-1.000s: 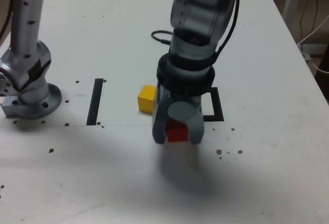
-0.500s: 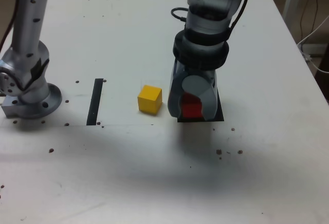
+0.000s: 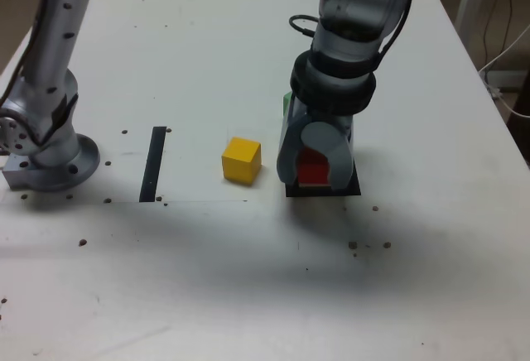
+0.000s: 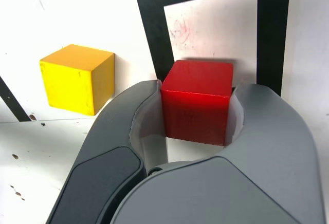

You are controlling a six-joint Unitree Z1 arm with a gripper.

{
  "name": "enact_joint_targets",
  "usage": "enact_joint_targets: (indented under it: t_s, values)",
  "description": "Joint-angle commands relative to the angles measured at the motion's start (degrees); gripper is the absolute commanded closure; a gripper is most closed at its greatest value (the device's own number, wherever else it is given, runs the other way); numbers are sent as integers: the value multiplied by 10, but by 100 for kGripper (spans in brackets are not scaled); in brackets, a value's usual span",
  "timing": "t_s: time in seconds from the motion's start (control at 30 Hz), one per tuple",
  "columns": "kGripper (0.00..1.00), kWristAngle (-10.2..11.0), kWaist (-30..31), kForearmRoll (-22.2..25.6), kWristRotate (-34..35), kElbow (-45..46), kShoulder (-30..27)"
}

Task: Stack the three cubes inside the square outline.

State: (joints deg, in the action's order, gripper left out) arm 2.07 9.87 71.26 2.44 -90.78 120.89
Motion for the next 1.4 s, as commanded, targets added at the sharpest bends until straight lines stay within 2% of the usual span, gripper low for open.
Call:
enact_joint_targets:
  t_s: [0.0, 0.17, 0.23, 0.3, 0.4, 0.47, 0.5, 0.53, 0.8, 0.93, 1.1, 1.37]
  values:
    - [78, 3, -4, 1, -2, -4, 9]
    - [77, 4, -6, -1, -3, -7, 18]
    - [73, 4, -6, -1, -4, -8, 20]
    - [60, 4, -7, -1, -5, -9, 22]
    - [28, 2, -9, 0, -9, -9, 26]
    - [10, 2, -10, 0, -11, -8, 27]
    - [3, 1, -10, 0, -12, -7, 27]
    - [1, 1, -10, -1, -12, -7, 26]
    - [1, 7, -10, -5, -11, 3, 11]
    - [1, 25, -10, 2, -2, 16, -19]
    - [0, 54, -10, 32, 23, 48, -76]
    - [0, 54, -11, 48, 31, 116, -121]
